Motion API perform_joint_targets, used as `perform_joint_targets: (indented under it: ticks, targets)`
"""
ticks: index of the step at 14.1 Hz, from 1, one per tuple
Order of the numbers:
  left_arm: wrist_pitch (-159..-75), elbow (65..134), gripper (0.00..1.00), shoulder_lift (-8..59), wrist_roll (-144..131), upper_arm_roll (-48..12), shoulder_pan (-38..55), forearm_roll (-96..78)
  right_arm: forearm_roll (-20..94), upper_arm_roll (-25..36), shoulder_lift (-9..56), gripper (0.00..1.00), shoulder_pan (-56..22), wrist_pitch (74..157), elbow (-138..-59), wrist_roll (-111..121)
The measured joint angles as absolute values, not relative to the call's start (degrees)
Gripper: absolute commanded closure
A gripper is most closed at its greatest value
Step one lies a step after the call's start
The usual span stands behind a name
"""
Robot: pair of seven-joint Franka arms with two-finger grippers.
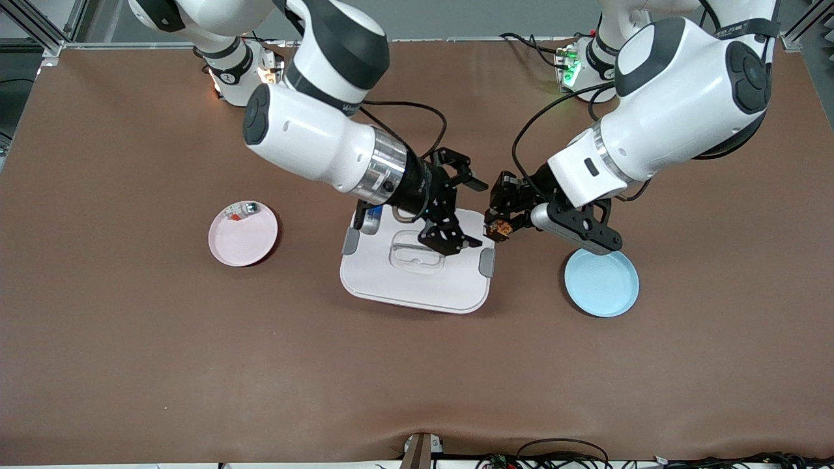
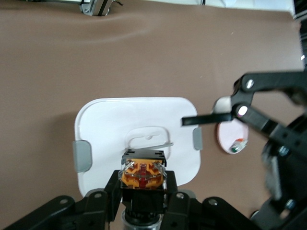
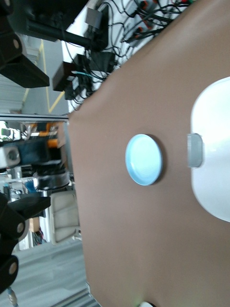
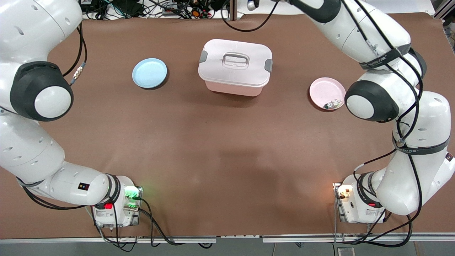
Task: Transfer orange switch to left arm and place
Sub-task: 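Grasp the switch with the left gripper while the right gripper releases, then carry the switch to the blue plate while the right gripper withdraws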
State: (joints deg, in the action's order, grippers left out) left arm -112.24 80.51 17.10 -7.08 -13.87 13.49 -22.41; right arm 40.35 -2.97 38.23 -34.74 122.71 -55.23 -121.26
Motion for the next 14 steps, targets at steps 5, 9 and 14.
perform_joint_targets:
  ticks: [5,9,14]
  targets:
    - [-105.9,80.72,1.0,17.19,1.29,-13.78,13.02,-15.89,40.35,-2.93,37.99,0.0,-28.59,106.27,-53.98,-111.04]
    - [-98.42,81.48,1.0,17.28,13.23,-13.31,10.85,-10.27,40.0,-2.65,36.79,0.0,-24.89,96.3,-53.07,-101.59]
    - [-95.62,84.81,1.0,17.28,29.35,-13.25,7.74,-0.98,32.13,-2.21,34.88,0.0,-20.93,83.94,-53.06,-81.68]
